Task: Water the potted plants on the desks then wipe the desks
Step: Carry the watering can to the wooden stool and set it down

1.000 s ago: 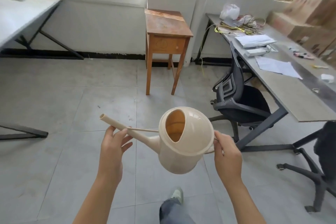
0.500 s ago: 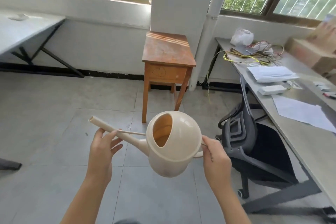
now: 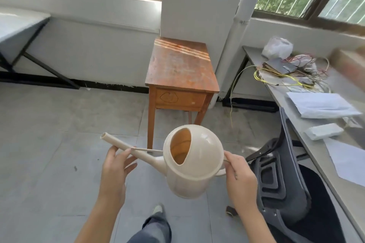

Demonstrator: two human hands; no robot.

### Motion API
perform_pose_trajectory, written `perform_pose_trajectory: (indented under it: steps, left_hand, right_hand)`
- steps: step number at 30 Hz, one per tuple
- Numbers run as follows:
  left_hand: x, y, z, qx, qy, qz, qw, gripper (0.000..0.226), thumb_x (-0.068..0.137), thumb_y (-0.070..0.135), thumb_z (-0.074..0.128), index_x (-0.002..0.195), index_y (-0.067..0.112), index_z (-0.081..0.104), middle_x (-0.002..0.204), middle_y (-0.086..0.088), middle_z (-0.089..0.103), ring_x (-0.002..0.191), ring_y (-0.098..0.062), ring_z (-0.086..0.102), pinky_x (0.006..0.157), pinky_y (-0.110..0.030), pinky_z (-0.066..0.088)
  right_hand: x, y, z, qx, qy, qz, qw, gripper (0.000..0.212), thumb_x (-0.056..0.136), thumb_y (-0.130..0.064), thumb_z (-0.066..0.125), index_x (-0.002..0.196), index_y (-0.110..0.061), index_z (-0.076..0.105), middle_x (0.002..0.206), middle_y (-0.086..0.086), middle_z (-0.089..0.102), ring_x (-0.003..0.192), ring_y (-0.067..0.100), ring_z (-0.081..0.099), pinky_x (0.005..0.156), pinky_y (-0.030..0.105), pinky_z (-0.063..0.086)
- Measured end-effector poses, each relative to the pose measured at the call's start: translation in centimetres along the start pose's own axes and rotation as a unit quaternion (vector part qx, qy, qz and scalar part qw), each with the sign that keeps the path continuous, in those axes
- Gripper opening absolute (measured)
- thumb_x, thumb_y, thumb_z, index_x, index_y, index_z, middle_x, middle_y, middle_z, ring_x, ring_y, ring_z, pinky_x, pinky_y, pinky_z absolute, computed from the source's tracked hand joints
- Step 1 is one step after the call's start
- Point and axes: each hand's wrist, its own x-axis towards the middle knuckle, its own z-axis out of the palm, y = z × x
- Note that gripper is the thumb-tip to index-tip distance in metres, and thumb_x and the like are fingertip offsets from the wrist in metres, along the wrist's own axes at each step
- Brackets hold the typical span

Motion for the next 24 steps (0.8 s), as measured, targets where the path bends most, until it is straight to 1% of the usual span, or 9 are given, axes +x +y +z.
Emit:
perform_pose_trajectory:
  steps: [2, 4, 6, 9, 12, 15, 20, 22, 24]
  left_hand:
    - [3.7, 1.0, 1.9, -0.002, -0.012, -0.003, 1.0, 0.014, 0.094, 0.01, 0.04, 0.101, 0.013, 0.052, 0.087, -0.001, 0.063, 0.089, -0.022, 0.062, 0.079, -0.033, 0.046]
    - [7.1, 2.0, 3.7, -0.003, -0.023, -0.005, 1.0, 0.015, 0.093, 0.009, 0.041, 0.095, 0.018, 0.053, 0.087, -0.001, 0.064, 0.088, -0.022, 0.062, 0.079, -0.033, 0.045]
    - [10.5, 3.0, 5.1, -0.004, -0.028, -0.006, 1.0, 0.019, 0.093, 0.008, 0.042, 0.095, 0.021, 0.054, 0.089, -0.001, 0.064, 0.089, -0.021, 0.062, 0.08, -0.034, 0.045]
    - [14.6, 3.6, 6.8, 0.002, -0.034, -0.014, 0.999, 0.018, 0.093, 0.009, 0.042, 0.099, 0.02, 0.054, 0.094, -0.003, 0.064, 0.094, -0.023, 0.062, 0.081, -0.034, 0.046]
    - [18.0, 3.6, 8.4, 0.008, -0.029, -0.023, 0.999, 0.018, 0.093, 0.009, 0.041, 0.091, 0.021, 0.054, 0.094, -0.004, 0.061, 0.095, -0.025, 0.061, 0.078, -0.032, 0.045]
    - [20.6, 3.4, 9.8, 0.013, -0.02, -0.035, 0.999, 0.013, 0.094, 0.01, 0.041, 0.097, 0.016, 0.051, 0.093, -0.004, 0.061, 0.097, -0.027, 0.06, 0.074, -0.031, 0.045]
    - [25.3, 3.6, 12.3, 0.017, -0.001, -0.032, 0.999, 0.019, 0.093, 0.009, 0.041, 0.109, 0.016, 0.049, 0.097, -0.005, 0.063, 0.098, -0.027, 0.059, 0.074, -0.031, 0.045]
    - [27.3, 3.7, 13.8, 0.02, 0.007, -0.023, 1.0, 0.018, 0.093, 0.008, 0.04, 0.106, 0.016, 0.05, 0.097, -0.005, 0.064, 0.096, -0.027, 0.059, 0.074, -0.03, 0.044]
    - [29.1, 3.8, 15.6, 0.023, 0.019, -0.015, 0.999, 0.018, 0.093, 0.006, 0.039, 0.094, 0.018, 0.053, 0.095, -0.005, 0.063, 0.093, -0.026, 0.059, 0.073, -0.029, 0.044]
  right_hand:
    - [3.1, 0.3, 1.3, 0.01, 0.0, 0.013, 1.0, 0.028, 0.081, -0.027, 0.037, 0.103, -0.033, 0.053, 0.091, -0.007, 0.062, 0.087, 0.008, 0.053, 0.073, 0.006, 0.036]
    - [6.2, 0.7, 2.6, 0.013, 0.008, 0.022, 1.0, 0.028, 0.082, -0.022, 0.038, 0.103, -0.032, 0.054, 0.092, -0.006, 0.063, 0.087, 0.009, 0.053, 0.072, 0.007, 0.037]
    - [9.3, 1.0, 4.1, 0.004, 0.014, 0.025, 1.0, 0.031, 0.081, -0.009, 0.044, 0.101, -0.024, 0.062, 0.092, 0.001, 0.067, 0.086, 0.009, 0.054, 0.072, 0.004, 0.036]
    - [13.7, 1.7, 5.9, -0.011, -0.001, 0.039, 0.999, 0.031, 0.08, -0.007, 0.045, 0.103, -0.011, 0.066, 0.094, 0.004, 0.068, 0.088, 0.008, 0.053, 0.073, 0.002, 0.036]
    - [17.4, 2.6, 7.5, -0.008, -0.012, 0.033, 0.999, 0.031, 0.083, -0.014, 0.043, 0.104, -0.013, 0.065, 0.095, 0.0, 0.067, 0.089, 0.006, 0.054, 0.069, 0.011, 0.042]
    - [20.6, 3.6, 8.9, 0.004, -0.02, 0.042, 0.999, 0.033, 0.082, -0.017, 0.041, 0.105, -0.012, 0.065, 0.096, 0.002, 0.068, 0.089, 0.005, 0.053, 0.069, 0.019, 0.045]
    - [25.5, 5.8, 11.3, 0.018, -0.042, 0.026, 0.999, 0.043, 0.081, -0.031, 0.033, 0.105, -0.015, 0.065, 0.096, 0.002, 0.069, 0.089, 0.006, 0.054, 0.073, 0.012, 0.041]
    - [27.9, 6.6, 12.1, 0.036, -0.042, 0.023, 0.998, 0.038, 0.08, -0.033, 0.034, 0.103, -0.024, 0.063, 0.096, -0.003, 0.067, 0.088, 0.005, 0.055, 0.074, 0.006, 0.039]
    - [30.4, 7.6, 12.8, 0.046, -0.045, 0.013, 0.998, 0.032, 0.079, -0.032, 0.035, 0.103, -0.032, 0.056, 0.095, -0.012, 0.064, 0.089, 0.003, 0.054, 0.074, 0.005, 0.039]
